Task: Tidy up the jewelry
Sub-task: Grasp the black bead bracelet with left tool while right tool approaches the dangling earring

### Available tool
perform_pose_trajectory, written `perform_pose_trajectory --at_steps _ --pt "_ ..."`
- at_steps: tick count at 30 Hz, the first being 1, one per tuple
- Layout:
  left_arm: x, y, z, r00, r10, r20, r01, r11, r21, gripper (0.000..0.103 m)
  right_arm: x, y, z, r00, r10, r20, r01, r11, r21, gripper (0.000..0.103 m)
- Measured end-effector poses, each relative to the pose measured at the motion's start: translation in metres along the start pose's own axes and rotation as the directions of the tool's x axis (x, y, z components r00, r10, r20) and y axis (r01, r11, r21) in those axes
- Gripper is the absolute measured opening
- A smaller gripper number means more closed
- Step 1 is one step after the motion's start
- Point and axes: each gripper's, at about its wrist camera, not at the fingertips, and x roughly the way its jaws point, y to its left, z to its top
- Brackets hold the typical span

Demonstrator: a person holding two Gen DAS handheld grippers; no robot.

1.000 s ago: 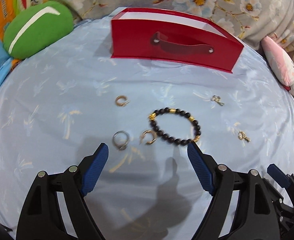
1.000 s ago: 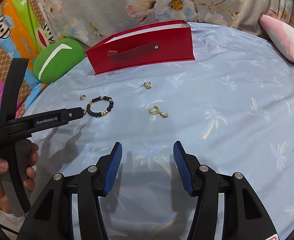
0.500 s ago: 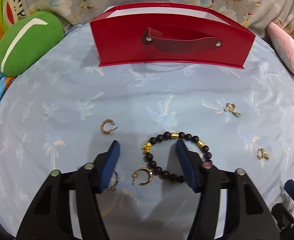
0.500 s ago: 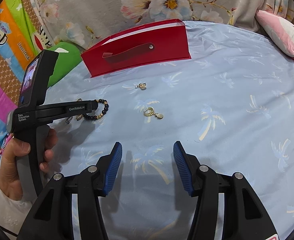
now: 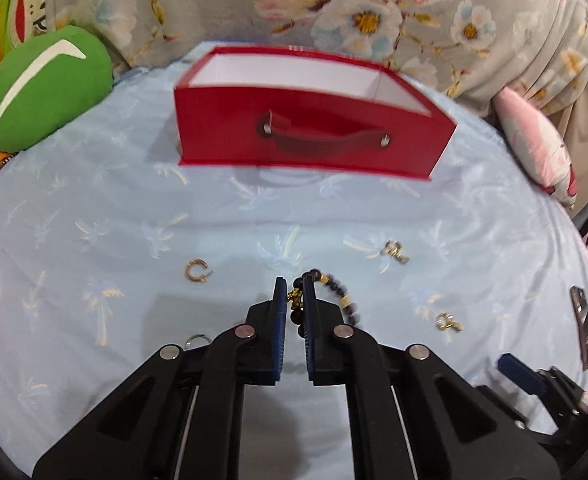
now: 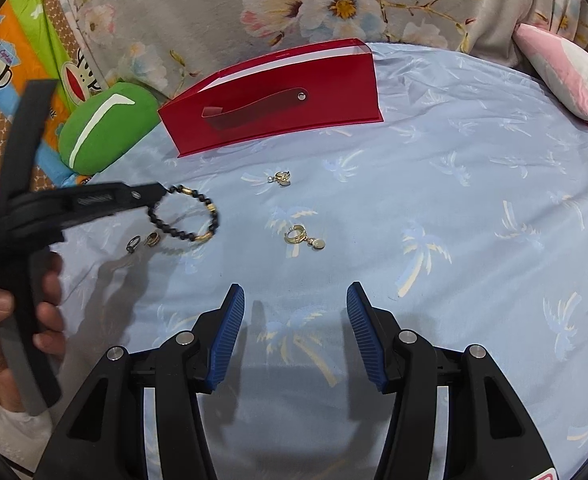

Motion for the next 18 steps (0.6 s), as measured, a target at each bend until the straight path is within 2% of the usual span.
perform_pose_trajectory --at_steps 6,11,17,18 --pt "-0.053 0.026 0.009 0.996 0.015 0.093 -0.011 0.999 -0.048 0.007 0.014 0.007 0.016 1.0 -0.025 0.003 0.026 0.999 -0.037 0.053" --pt "-0.074 0.052 0.007 0.992 0.055 0.111 -0.046 0.996 -0.081 0.007 0.034 0.011 0.032 0.998 -0.059 -0.014 0.058 0.996 -0.07 0.05" --pt "-0.072 0.066 -0.002 0.993 0.073 0.095 -0.064 0.993 -0.101 0.007 0.055 0.01 0.042 0.994 -0.091 -0.06 0.085 0.991 -0.099 0.036" --pt "-0.072 0.067 -0.003 0.993 0.075 0.093 -0.065 0.992 -0.104 0.007 0.056 0.01 0.042 0.993 -0.093 -0.07 0.086 0.991 -0.101 0.031"
